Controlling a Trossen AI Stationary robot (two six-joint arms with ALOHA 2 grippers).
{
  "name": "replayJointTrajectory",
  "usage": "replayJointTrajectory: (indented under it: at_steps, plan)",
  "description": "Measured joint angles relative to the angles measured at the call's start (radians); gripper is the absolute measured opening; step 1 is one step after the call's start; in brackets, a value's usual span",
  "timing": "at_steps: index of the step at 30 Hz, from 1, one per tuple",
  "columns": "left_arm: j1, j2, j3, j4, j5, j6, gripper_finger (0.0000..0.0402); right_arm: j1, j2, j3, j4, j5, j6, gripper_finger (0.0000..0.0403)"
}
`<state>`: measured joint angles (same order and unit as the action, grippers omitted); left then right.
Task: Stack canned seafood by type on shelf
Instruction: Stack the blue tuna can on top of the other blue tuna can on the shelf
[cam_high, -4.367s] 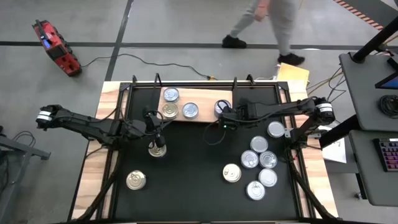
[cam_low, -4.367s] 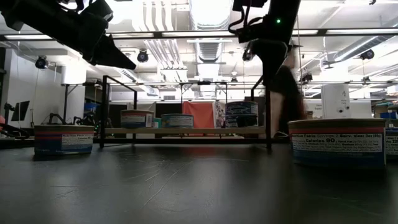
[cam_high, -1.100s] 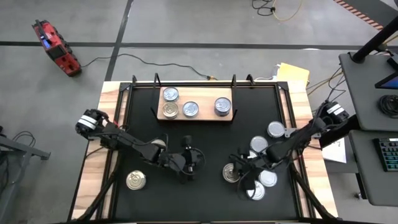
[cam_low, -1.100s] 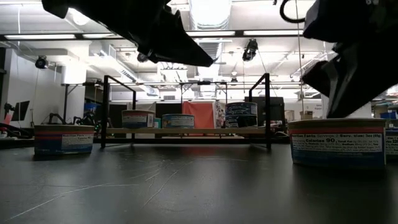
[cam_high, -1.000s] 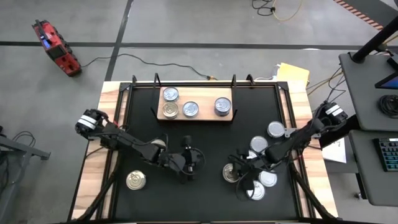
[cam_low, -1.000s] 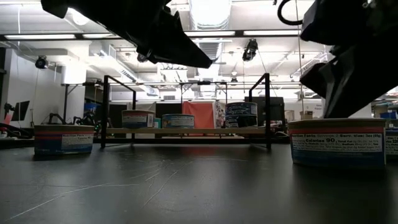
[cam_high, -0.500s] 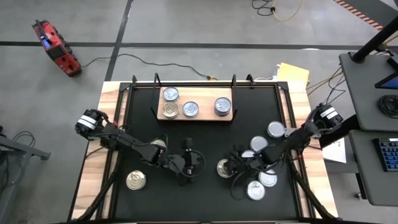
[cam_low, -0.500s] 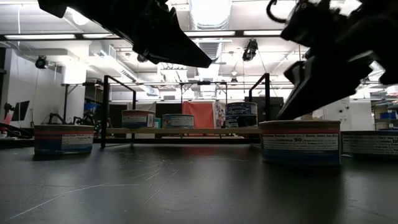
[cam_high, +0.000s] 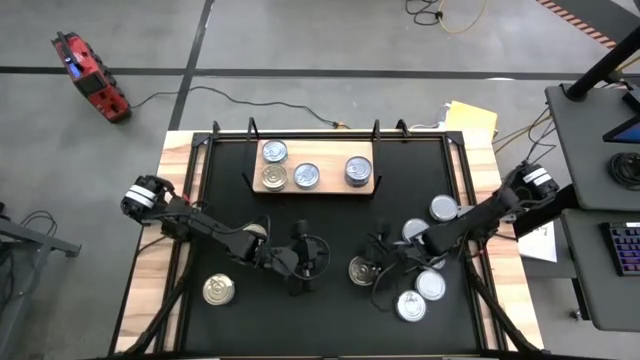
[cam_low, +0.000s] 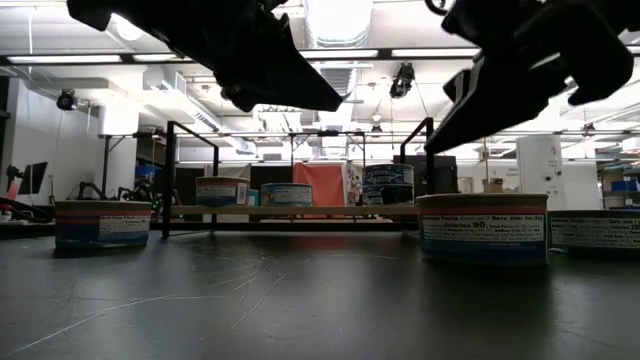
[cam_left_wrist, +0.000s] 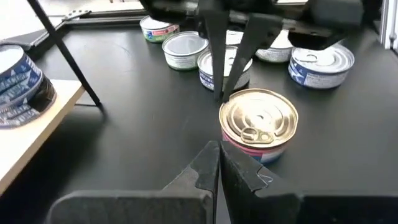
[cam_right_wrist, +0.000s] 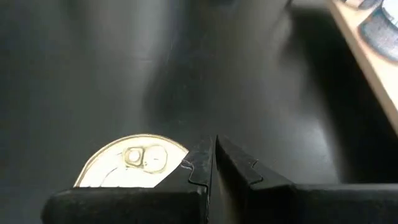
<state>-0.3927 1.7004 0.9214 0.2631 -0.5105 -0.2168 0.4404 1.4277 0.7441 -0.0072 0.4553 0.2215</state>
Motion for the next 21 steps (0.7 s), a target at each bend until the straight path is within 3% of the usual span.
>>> replayJointTrajectory:
  at_steps: [8,13,21]
  plan:
    - [-0.002,0.0,0.0,0.042,0.009,-0.064,0.0,0.002,-0.081,0.0,-0.133,0.0,0.048,0.0013]
    - [-0.003,0.032,0.0,0.167,0.057,-0.013,0.0,0.011,-0.132,-0.001,-0.305,0.0,0.183,0.0013]
    - [-0.003,0.14,0.0,0.319,0.058,0.07,0.0,0.076,-0.164,-0.011,-0.334,-0.008,0.244,0.0013]
